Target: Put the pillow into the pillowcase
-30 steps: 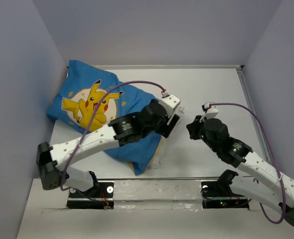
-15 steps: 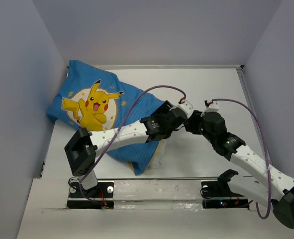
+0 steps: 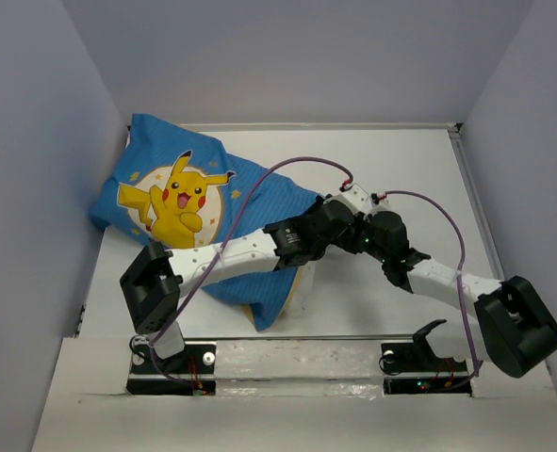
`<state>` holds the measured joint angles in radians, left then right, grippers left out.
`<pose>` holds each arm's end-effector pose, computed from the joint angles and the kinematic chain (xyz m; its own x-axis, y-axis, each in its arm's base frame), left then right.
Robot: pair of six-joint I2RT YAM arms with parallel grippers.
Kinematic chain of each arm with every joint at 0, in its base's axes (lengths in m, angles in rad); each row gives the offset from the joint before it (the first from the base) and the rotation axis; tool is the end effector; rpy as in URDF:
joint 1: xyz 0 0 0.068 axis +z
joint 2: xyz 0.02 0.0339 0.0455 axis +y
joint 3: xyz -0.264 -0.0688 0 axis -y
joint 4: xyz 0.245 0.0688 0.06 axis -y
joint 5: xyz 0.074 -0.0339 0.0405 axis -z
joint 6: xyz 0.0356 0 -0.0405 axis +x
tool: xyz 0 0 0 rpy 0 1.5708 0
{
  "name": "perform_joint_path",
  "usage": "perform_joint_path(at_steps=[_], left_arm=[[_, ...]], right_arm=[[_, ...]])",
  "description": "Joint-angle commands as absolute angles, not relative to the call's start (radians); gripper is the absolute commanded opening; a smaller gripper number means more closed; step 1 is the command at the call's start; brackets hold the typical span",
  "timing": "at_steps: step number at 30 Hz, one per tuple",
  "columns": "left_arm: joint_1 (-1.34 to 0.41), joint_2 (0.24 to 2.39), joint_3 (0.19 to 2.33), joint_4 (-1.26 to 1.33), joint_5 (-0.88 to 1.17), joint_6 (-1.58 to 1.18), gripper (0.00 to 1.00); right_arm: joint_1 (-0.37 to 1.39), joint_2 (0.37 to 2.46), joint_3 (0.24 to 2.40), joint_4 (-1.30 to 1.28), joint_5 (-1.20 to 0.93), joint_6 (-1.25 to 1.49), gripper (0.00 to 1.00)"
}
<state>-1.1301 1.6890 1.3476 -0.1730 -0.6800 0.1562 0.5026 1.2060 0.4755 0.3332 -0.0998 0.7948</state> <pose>0.1869 -0.3437 0.3001 -0.1342 0.5682 -0.8119 0.4967 0.7475 0.4410 0.2167 0.1232 0.1990 -0.6371 0.4602 -0.6184 -0.1501 0.7128 0.6851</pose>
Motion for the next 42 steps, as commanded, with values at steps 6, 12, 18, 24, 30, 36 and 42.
perform_joint_path(at_steps=[6, 12, 18, 24, 30, 36, 42], left_arm=[[-1.088, 1.505, 1.358, 0.028, -0.407, -0.026, 0.00], [-0.985, 1.408, 1.313, 0.054, -0.295, -0.087, 0.00], [-0.907, 1.270, 1.198, 0.046, -0.215, -0.104, 0.00], [-0.894, 1.163, 1.129, 0.038, -0.163, -0.127, 0.00], [-0.894, 1.158, 1.147, 0.043, -0.091, -0.158, 0.00], [-0.894, 1.196, 1.164, 0.048, -0.025, -0.158, 0.00], [-0.896, 1.201, 1.151, 0.029, 0.021, -0.150, 0.00]], right_arm=[[0.656, 1.318, 0.528, 0.724, -0.213, 0.876, 0.12], [0.765, 1.214, 0.577, 0.560, -0.239, 0.821, 0.19], [0.775, 0.979, 0.698, -0.047, -0.183, 0.470, 0.68], [0.775, 0.762, 0.739, -0.255, 0.061, 0.328, 0.66], [0.775, 0.903, 0.799, -0.186, 0.199, 0.215, 0.71], [0.726, 1.052, 0.860, -0.034, 0.097, 0.126, 0.76], [0.651, 1.166, 0.888, 0.116, 0.008, 0.120, 0.71]])
